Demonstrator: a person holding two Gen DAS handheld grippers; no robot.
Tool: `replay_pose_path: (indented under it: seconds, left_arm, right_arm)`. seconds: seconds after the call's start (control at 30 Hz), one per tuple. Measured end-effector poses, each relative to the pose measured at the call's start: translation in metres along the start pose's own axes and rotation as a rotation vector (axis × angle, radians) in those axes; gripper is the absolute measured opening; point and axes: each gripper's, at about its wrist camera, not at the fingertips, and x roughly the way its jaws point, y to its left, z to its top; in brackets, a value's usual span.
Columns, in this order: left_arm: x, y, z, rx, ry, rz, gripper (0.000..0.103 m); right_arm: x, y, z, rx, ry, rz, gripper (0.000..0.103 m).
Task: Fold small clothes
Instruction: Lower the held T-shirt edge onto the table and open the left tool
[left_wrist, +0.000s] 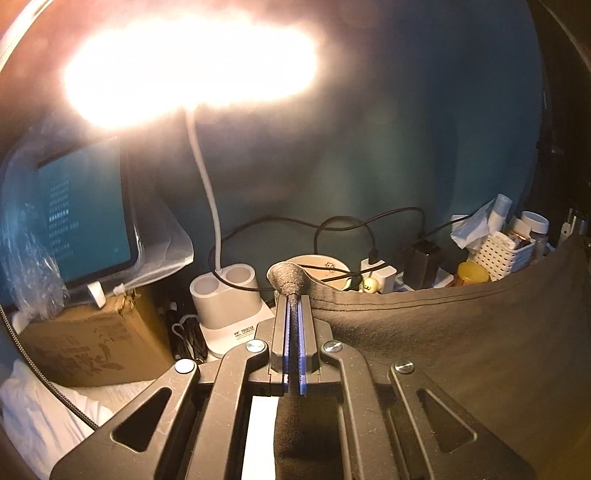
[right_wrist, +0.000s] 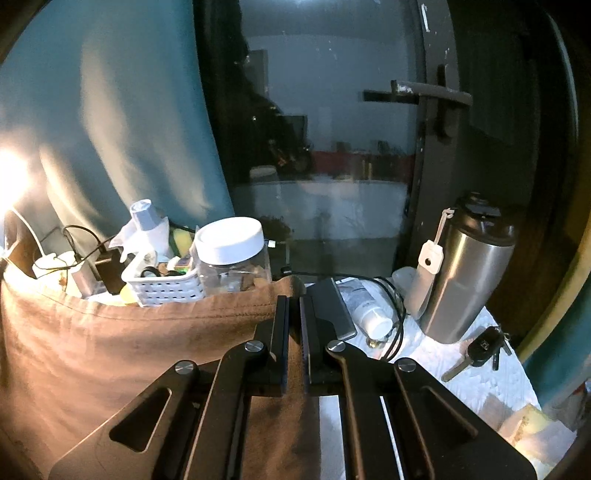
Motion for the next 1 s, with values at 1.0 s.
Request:
replay_pose_path:
  seconds: [1.0]
  left_arm:
    - [0.081,-0.011,-0.06,0.093,0.27,0.085,0.003]
  right_arm:
    - [0.084,-0.005,-0.044,-0.02,0.205,-0.049,0.007]
